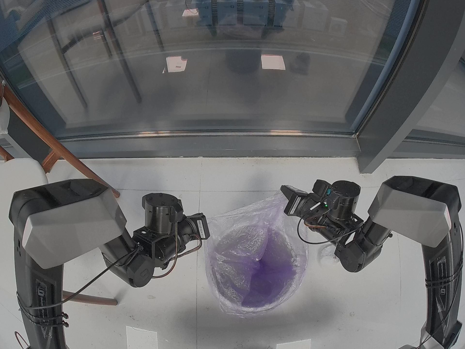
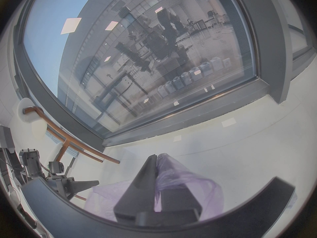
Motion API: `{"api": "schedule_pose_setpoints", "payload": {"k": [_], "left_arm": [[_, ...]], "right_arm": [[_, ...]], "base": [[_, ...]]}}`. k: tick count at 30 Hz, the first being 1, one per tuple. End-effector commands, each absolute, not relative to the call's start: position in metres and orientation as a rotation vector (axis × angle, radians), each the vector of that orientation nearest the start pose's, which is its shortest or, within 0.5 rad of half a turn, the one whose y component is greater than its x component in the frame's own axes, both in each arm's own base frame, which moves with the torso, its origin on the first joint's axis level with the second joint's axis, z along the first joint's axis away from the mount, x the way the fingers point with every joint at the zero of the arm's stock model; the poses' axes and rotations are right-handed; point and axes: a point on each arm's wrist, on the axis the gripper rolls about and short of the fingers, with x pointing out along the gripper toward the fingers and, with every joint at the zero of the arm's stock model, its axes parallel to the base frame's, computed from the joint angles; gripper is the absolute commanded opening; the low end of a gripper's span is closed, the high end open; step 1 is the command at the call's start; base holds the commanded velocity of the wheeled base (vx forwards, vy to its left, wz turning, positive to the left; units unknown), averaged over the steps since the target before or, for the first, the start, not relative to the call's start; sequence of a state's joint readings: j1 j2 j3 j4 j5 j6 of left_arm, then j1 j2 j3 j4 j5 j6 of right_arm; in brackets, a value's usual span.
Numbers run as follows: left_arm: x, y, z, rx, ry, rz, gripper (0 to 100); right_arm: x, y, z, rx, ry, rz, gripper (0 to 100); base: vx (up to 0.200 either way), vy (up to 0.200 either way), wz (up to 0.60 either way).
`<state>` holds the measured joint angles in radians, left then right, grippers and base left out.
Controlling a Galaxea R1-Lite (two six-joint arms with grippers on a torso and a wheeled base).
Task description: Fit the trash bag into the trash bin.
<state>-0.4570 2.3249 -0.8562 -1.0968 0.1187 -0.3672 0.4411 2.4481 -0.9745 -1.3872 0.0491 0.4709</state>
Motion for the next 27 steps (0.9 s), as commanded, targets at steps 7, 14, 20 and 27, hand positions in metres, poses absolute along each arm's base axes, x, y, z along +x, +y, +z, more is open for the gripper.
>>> {"api": "schedule_pose_setpoints", "payload": {"k": [7, 14, 20, 27], "left_arm": [[0.359, -0.165, -0.012, -0.236, 0.471, -0.226, 0], [0.365, -0.155, -0.014, -0.223, 0.451, -0.131, 0], [0.365, -0.149, -0.021, -0.222, 0.467, -0.109, 0], [0.343, -0.140, -0.004, -0.218, 0.476, -0.115, 0]], "right_arm": [[0.396, 0.191, -0.012, 0.439, 0.231, 0.487, 0], [0.407, 0.195, -0.020, 0.446, 0.207, 0.491, 0], [0.412, 0.191, -0.024, 0.446, 0.205, 0.479, 0], [0.409, 0.192, -0.003, 0.506, 0.172, 0.485, 100]], "base": [[0.000, 0.000, 0.00], [0.000, 0.000, 0.00], [0.000, 0.000, 0.00], [0.000, 0.000, 0.00]]}}
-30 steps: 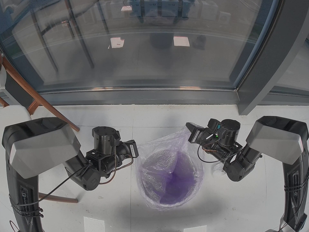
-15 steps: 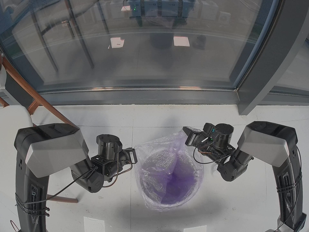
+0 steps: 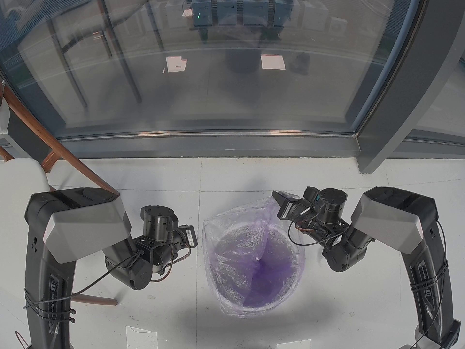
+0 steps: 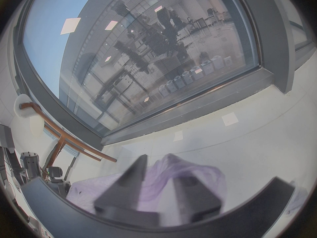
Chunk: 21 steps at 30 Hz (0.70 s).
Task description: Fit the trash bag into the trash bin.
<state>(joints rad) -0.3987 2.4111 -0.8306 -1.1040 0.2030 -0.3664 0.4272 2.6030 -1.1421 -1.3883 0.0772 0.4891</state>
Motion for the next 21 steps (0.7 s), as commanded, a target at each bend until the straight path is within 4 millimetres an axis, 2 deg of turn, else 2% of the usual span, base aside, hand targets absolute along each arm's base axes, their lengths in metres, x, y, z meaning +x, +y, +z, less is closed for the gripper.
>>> {"api": "schedule_pose_setpoints", "payload": {"k": [1, 2, 3, 9, 14, 21], "left_arm": [[0.338, -0.138, 0.002, -0.222, 0.467, -0.125, 0], [0.337, -0.138, 0.003, -0.225, 0.468, -0.125, 0], [0.328, -0.135, 0.013, -0.237, 0.458, -0.158, 0], [0.318, -0.136, 0.039, -0.316, 0.450, -0.315, 0], [0.309, -0.143, 0.040, -0.476, 0.529, -0.412, 0], [0.313, -0.153, 0.043, -0.624, 0.578, -0.504, 0]], "right_arm": [[0.407, 0.191, 0.004, 0.515, 0.167, 0.488, 100], [0.407, 0.192, 0.004, 0.515, 0.167, 0.490, 100], [0.398, 0.191, 0.011, 0.527, 0.185, 0.493, 100], [0.379, 0.195, 0.026, 0.562, 0.209, 0.514, 100], [0.375, 0.196, 0.026, 0.560, 0.217, 0.509, 100], [0.368, 0.203, 0.022, 0.550, 0.234, 0.514, 100]], "base": [[0.000, 0.000, 0.00], [0.000, 0.000, 0.00], [0.000, 0.000, 0.00], [0.000, 0.000, 0.00], [0.000, 0.000, 0.00], [0.000, 0.000, 0.00]]}}
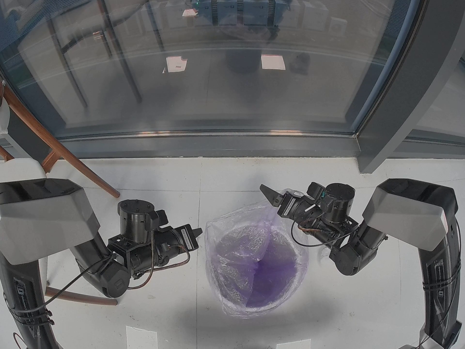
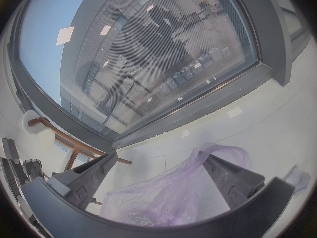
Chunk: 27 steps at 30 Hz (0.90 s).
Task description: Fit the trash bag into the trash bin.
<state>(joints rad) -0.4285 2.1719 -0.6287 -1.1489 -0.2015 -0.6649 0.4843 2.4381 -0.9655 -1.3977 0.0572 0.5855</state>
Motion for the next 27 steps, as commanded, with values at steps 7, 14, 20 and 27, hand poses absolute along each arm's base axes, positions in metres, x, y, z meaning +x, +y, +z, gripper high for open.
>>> {"api": "schedule_pose_setpoints", "payload": {"k": [7, 14, 20, 27], "left_arm": [[0.317, -0.155, 0.034, -0.628, 0.593, -0.495, 0], [0.300, -0.146, 0.037, -0.597, 0.611, -0.489, 100], [0.304, -0.146, 0.024, -0.509, 0.555, -0.517, 100], [0.310, -0.153, 0.006, -0.500, 0.557, -0.528, 100]], "right_arm": [[0.363, 0.212, 0.021, 0.544, 0.244, 0.533, 100], [0.362, 0.213, 0.021, 0.543, 0.240, 0.534, 100], [0.360, 0.217, 0.022, 0.542, 0.239, 0.527, 100], [0.359, 0.218, 0.023, 0.541, 0.235, 0.530, 100]], "base": [[0.000, 0.000, 0.00], [0.000, 0.000, 0.00], [0.000, 0.000, 0.00], [0.000, 0.000, 0.00]]}}
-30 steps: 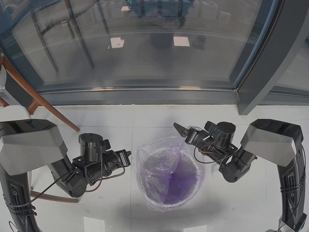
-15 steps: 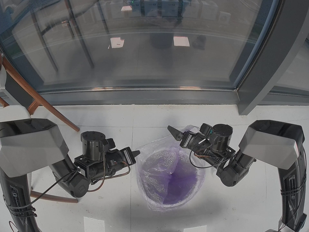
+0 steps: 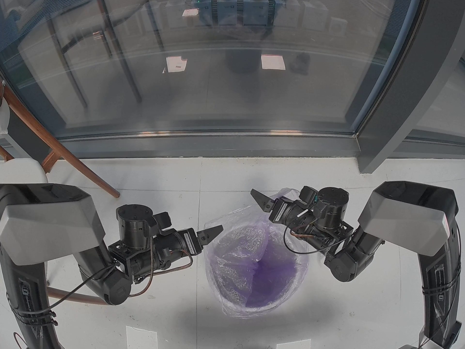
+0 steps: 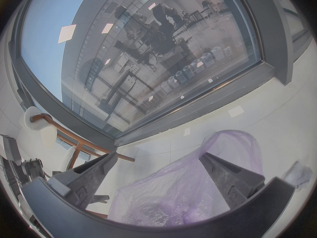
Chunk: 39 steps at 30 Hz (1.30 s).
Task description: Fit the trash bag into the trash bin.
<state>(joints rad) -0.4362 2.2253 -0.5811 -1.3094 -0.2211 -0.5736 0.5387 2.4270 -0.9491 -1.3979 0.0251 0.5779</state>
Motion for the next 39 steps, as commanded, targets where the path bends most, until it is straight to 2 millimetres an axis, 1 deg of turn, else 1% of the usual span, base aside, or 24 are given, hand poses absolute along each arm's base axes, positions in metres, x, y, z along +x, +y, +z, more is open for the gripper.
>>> {"api": "schedule_pose_setpoints", "payload": {"k": [1, 4, 5, 6, 7, 8, 12, 16, 18, 19, 20, 21, 23, 26, 29, 32, 35, 38, 39], "left_arm": [[0.310, -0.153, 0.006, -0.500, 0.557, -0.528, 100], [0.315, -0.161, -0.008, -0.492, 0.578, -0.535, 100], [0.317, -0.162, -0.009, -0.492, 0.575, -0.535, 0], [0.321, -0.163, -0.013, -0.493, 0.573, -0.533, 0], [0.321, -0.163, -0.013, -0.493, 0.573, -0.533, 0], [0.327, -0.164, -0.016, -0.493, 0.565, -0.532, 0], [0.330, -0.163, -0.015, -0.497, 0.554, -0.526, 0], [0.333, -0.151, -0.019, -0.502, 0.554, -0.476, 0], [0.334, -0.151, -0.019, -0.502, 0.553, -0.475, 0], [0.335, -0.143, -0.021, -0.504, 0.556, -0.447, 0], [0.336, -0.141, -0.022, -0.505, 0.556, -0.440, 0], [0.337, -0.138, -0.029, -0.505, 0.568, -0.422, 0], [0.339, -0.136, -0.034, -0.503, 0.571, -0.401, 0], [0.340, -0.137, -0.036, -0.496, 0.564, -0.366, 0], [0.338, -0.142, -0.046, -0.483, 0.579, -0.350, 0], [0.338, -0.146, -0.048, -0.477, 0.577, -0.347, 0], [0.341, -0.151, -0.047, -0.477, 0.562, -0.350, 0], [0.341, -0.151, -0.050, -0.476, 0.567, -0.348, 0], [0.340, -0.150, -0.056, -0.473, 0.579, -0.343, 0]], "right_arm": [[0.359, 0.218, 0.023, 0.541, 0.235, 0.530, 100], [0.359, 0.217, 0.023, 0.543, 0.235, 0.528, 100], [0.359, 0.217, 0.023, 0.543, 0.235, 0.528, 100], [0.359, 0.218, 0.024, 0.544, 0.232, 0.529, 100], [0.359, 0.218, 0.024, 0.544, 0.232, 0.529, 100], [0.359, 0.217, 0.025, 0.544, 0.230, 0.529, 100], [0.359, 0.217, 0.027, 0.545, 0.226, 0.531, 100], [0.361, 0.214, 0.033, 0.549, 0.208, 0.528, 100], [0.361, 0.214, 0.033, 0.549, 0.208, 0.528, 100], [0.362, 0.212, 0.033, 0.550, 0.204, 0.523, 100], [0.362, 0.212, 0.033, 0.550, 0.204, 0.521, 100], [0.363, 0.211, 0.033, 0.550, 0.202, 0.520, 100], [0.363, 0.211, 0.033, 0.550, 0.204, 0.520, 100], [0.362, 0.211, 0.032, 0.551, 0.205, 0.519, 100], [0.362, 0.211, 0.031, 0.554, 0.207, 0.517, 100], [0.363, 0.209, 0.030, 0.555, 0.208, 0.509, 100], [0.364, 0.202, 0.029, 0.557, 0.212, 0.481, 100], [0.364, 0.200, 0.029, 0.556, 0.213, 0.478, 100], [0.363, 0.195, 0.028, 0.560, 0.201, 0.470, 100]], "base": [[0.000, 0.000, 0.00], [0.000, 0.000, 0.00], [0.000, 0.000, 0.00], [0.000, 0.000, 0.00], [0.000, 0.000, 0.00], [0.000, 0.000, 0.00], [0.000, 0.000, 0.00], [0.000, 0.000, 0.00], [0.000, 0.000, 0.00], [0.000, 0.000, 0.00], [0.000, 0.000, 0.00], [0.000, 0.000, 0.00], [0.000, 0.000, 0.00], [0.000, 0.000, 0.00], [0.000, 0.000, 0.00], [0.000, 0.000, 0.00], [0.000, 0.000, 0.00], [0.000, 0.000, 0.00], [0.000, 0.000, 0.00]]}}
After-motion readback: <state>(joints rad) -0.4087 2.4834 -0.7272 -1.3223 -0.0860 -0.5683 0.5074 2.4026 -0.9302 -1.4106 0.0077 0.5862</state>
